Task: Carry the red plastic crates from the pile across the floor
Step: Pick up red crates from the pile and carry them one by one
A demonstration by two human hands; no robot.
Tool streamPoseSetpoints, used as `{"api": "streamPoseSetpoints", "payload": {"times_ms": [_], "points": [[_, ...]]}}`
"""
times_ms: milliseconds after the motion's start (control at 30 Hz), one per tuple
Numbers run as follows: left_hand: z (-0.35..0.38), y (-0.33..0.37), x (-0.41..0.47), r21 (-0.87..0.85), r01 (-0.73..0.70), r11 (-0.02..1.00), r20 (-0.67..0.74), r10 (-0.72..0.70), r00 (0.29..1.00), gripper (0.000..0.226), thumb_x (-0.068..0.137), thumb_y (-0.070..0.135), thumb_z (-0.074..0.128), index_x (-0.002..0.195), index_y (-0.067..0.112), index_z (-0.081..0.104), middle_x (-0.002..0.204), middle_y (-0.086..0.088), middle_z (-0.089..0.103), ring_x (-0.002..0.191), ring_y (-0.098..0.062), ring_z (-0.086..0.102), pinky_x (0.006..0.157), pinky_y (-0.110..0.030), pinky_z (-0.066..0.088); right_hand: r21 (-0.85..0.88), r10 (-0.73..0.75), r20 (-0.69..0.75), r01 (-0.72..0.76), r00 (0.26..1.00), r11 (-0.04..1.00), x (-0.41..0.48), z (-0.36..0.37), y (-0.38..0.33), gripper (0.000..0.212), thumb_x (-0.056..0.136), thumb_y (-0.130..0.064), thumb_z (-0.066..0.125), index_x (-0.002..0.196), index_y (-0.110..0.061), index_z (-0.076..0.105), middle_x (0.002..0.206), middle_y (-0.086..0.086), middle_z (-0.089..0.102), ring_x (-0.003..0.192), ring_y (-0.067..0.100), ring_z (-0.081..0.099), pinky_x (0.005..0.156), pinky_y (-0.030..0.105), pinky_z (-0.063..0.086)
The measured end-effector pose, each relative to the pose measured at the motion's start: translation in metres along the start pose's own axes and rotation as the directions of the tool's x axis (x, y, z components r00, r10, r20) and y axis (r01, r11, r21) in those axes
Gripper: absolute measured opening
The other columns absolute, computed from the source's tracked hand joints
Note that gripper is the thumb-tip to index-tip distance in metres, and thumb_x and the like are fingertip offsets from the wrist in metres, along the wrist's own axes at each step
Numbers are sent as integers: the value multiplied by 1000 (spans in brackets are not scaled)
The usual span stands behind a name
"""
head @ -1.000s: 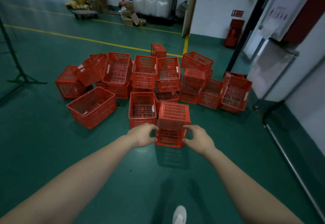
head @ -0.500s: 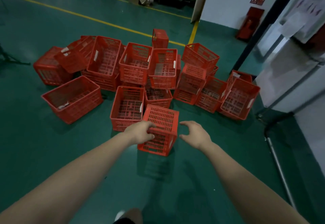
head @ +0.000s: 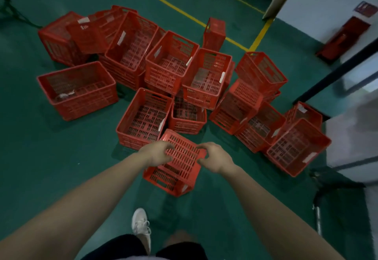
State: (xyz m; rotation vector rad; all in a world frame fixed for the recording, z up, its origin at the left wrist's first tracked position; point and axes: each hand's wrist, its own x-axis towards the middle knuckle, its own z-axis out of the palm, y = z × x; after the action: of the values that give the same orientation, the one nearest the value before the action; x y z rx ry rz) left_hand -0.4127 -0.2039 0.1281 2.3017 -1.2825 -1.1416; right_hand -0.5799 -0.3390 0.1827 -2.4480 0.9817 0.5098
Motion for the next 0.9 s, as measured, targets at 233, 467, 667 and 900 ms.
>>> {"api": "streamPoseSetpoints", "payload": {"times_ms": [233,467,667,900], "points": [[-7,-21,62,-182,167,969,-93,-186,978,53,76,44,62,128,35,55,128,10,61,113,-13,59,96,-36,49,-163,-204,155,229,967,960,102,-35,1,52,80,-33,60,131,-31,56,136,0,54,128,21,46,104,36,42],[37,-6,70,-524,366,769,-244,-547,801,45,86,28,60,130,25,56,132,3,59,119,-17,56,98,-30,46,-241,-470,427,599,772,764,188,-39,-4,43,83,-31,61,125,-25,62,126,5,60,120,24,53,100,32,44],[117,24,72,-811,363,459,-144,-758,637,41,90,16,62,130,12,56,130,-5,60,116,-20,58,96,-26,45,-252,-531,635,800,561,545,219,7,0,48,83,-22,66,130,-21,60,133,5,58,126,22,51,105,29,40],[219,28,75,-936,296,190,-13,-859,511,44,89,25,64,131,19,55,134,0,59,122,-17,56,103,-35,44,-196,-519,791,938,323,285,219,110,16,47,83,-23,62,130,-20,60,133,4,58,126,21,49,104,24,34]]}}
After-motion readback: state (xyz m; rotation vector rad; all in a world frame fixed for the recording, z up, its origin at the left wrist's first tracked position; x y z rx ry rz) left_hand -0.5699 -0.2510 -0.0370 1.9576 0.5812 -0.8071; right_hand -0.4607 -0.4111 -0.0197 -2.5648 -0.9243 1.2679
